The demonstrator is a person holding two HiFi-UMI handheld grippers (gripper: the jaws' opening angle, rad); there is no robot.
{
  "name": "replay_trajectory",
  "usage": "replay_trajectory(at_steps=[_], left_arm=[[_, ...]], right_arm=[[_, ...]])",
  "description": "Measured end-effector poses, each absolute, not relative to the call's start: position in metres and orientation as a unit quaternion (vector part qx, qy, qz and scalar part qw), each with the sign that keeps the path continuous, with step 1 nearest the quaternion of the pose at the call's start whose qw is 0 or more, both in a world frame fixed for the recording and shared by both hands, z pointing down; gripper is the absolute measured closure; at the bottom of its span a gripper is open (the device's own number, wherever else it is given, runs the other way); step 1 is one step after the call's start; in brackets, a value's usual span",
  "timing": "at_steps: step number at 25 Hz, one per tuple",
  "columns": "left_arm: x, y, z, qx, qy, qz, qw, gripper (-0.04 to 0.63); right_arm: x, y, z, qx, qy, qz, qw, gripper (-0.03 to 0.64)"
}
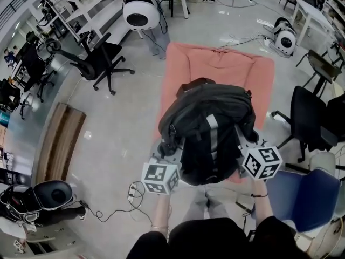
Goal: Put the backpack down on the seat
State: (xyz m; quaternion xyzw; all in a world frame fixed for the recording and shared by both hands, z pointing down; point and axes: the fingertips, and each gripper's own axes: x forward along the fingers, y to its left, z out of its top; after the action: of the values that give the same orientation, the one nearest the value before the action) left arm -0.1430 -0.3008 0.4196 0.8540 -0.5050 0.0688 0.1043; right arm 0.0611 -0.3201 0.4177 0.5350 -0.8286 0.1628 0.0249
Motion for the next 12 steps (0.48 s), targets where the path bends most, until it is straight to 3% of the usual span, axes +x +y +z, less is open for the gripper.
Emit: replay_trajectory(at_steps=[12], left_arm=[[-0.138,-0.396,0.506,0.853,-0.495,0.09,0.139,0.448]], right_arm=[[0.064,-0.409,0.5,0.534,-0.823,0.189,0.042,0.554]])
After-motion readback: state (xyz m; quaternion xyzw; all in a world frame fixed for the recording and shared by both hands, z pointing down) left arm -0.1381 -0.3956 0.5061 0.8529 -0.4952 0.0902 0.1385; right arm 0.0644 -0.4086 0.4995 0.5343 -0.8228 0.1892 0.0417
